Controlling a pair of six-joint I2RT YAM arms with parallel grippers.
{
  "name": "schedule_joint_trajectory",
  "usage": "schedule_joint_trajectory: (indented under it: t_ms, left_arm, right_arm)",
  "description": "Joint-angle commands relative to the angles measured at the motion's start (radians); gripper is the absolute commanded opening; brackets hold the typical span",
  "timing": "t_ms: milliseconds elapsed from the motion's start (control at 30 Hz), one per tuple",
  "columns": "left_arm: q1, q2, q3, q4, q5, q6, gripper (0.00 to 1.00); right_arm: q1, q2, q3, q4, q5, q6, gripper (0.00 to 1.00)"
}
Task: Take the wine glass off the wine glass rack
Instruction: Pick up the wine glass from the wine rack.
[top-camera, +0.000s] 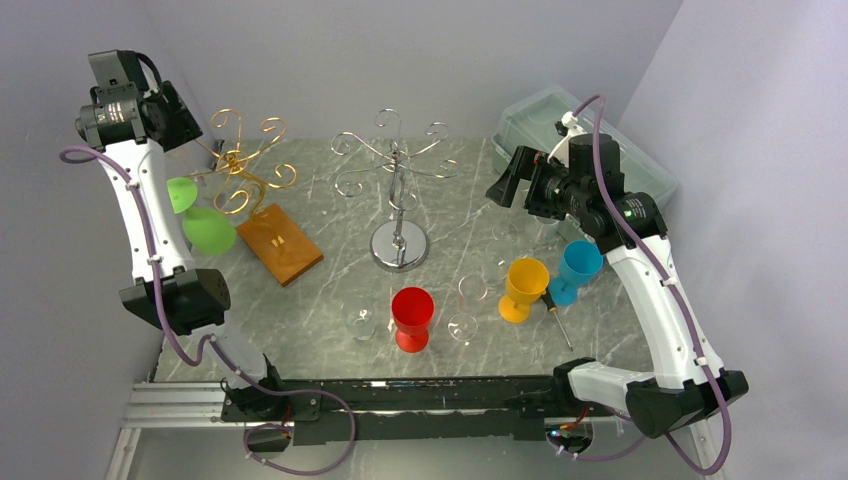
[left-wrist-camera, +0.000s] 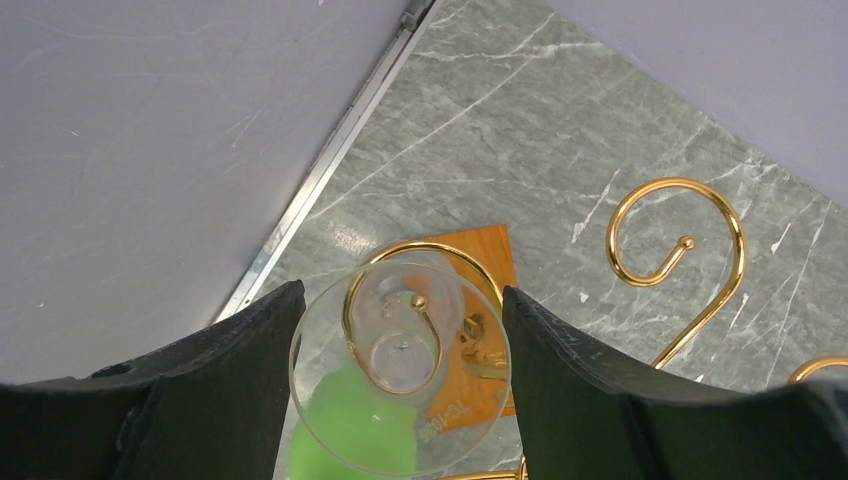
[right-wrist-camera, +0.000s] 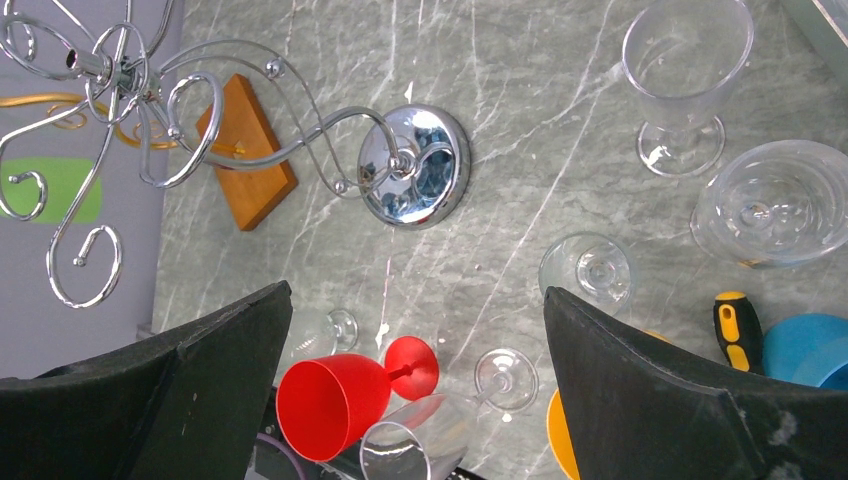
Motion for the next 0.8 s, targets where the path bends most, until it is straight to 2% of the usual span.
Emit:
schedule_joint_trajectory:
  t_ms: [0,400,767]
  left_arm:
    - [0.005,-0.013,0.061,0.030,-0.021,-0.006,0.53]
    - [0.000,0.008,0.078,0.089,-0.044,-0.016,0.46]
    - [-0.047,0.054,0.107,0.127,-0.061,0.003,0.45]
  right_arm:
    - [0.004,-0.002,0.000,0.051,-0.012,-0.010,1.00]
    - [0.004,0.009,-0.003,0.055,-0.015,-0.008,1.00]
    - [0.004,0.014,-0.007,0.057,-0.009,-0.006,1.00]
